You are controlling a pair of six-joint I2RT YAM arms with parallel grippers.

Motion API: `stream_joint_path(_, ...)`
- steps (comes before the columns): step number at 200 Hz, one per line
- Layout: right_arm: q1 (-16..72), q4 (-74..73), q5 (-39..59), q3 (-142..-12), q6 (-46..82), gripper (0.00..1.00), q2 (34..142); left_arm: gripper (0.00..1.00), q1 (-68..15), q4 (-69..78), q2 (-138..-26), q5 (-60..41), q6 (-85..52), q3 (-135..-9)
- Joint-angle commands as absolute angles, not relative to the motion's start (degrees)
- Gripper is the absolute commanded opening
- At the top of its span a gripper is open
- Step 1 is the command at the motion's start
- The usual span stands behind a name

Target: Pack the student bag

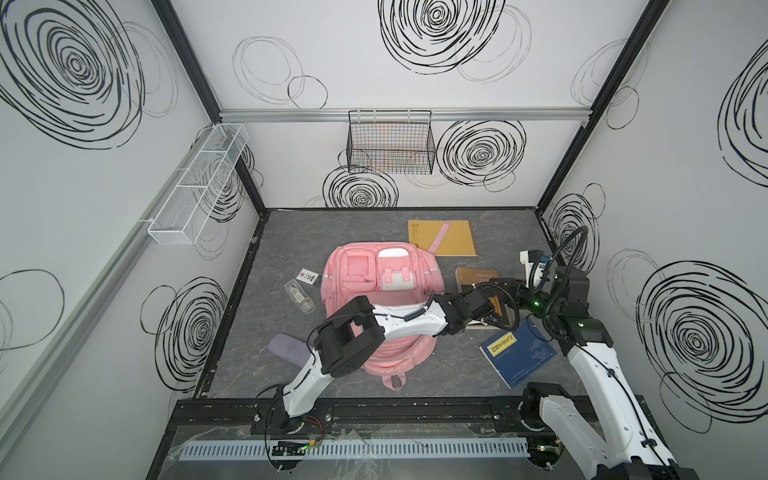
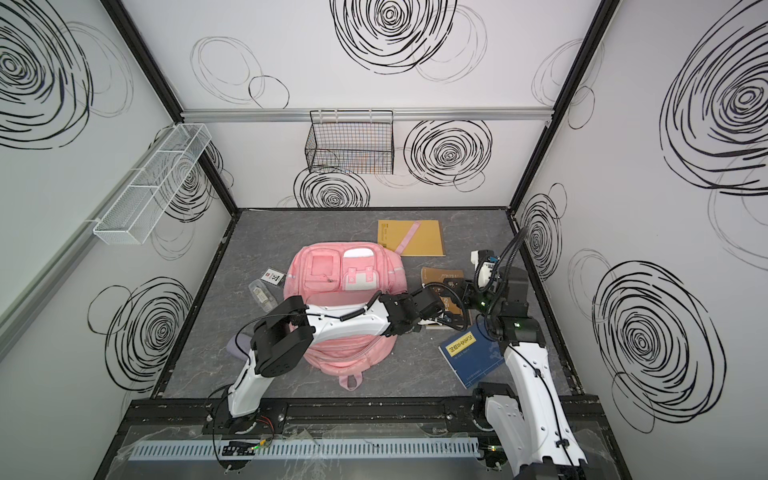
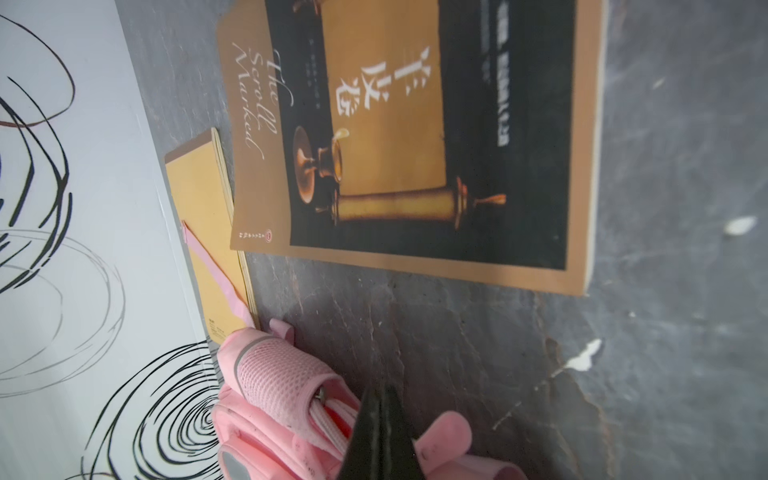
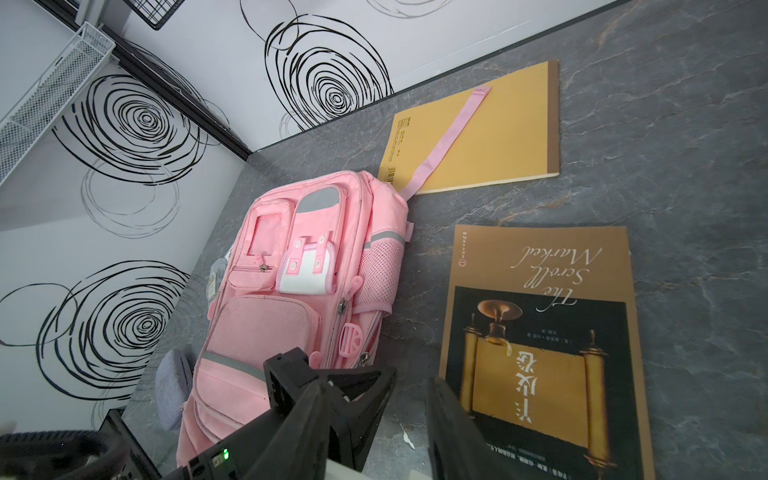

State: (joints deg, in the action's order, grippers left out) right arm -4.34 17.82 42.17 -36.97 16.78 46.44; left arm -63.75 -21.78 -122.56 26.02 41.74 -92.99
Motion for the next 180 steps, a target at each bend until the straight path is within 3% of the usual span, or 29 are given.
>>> stream_joint_path(1,-3.8,15.78,44.13,-36.04,17.7,0.42,47.21,0.0,-63.05,-17.45,-116.08,21.52,37.7,-91.41)
stream_joint_path(40,-2.47,16.73,45.59,-35.71,17.78,0.42,50.79,0.01,-60.74,-10.17,-107.9,12.71,34.94,-82.63)
stream_joint_path(46,-2.29,16.76,45.72,-35.62,17.84,0.42,51.02,0.33,-60.73,-10.47,-107.59,12.4,36.32,-82.11)
stream_joint_path(51,-2.16,16.71,45.79,-35.45,17.96,0.42,51.13,0.54,-60.83,-10.87,-107.62,12.44,37.54,-81.88)
stream_joint_path(55,-2.05,16.52,45.76,-35.26,18.04,0.42,51.09,0.64,-60.95,-11.44,-107.85,12.53,38.83,-81.85)
stream_joint_path(60,-2.0,16.29,45.77,-34.99,18.16,0.42,51.01,0.68,-61.14,-12.84,-108.29,12.57,40.6,-82.26)
stream_joint_path(180,-3.87,17.85,40.72,-32.43,20.93,0.42,39.78,0.65,-61.34,-36.94,-126.28,19.24,49.21,-101.38)
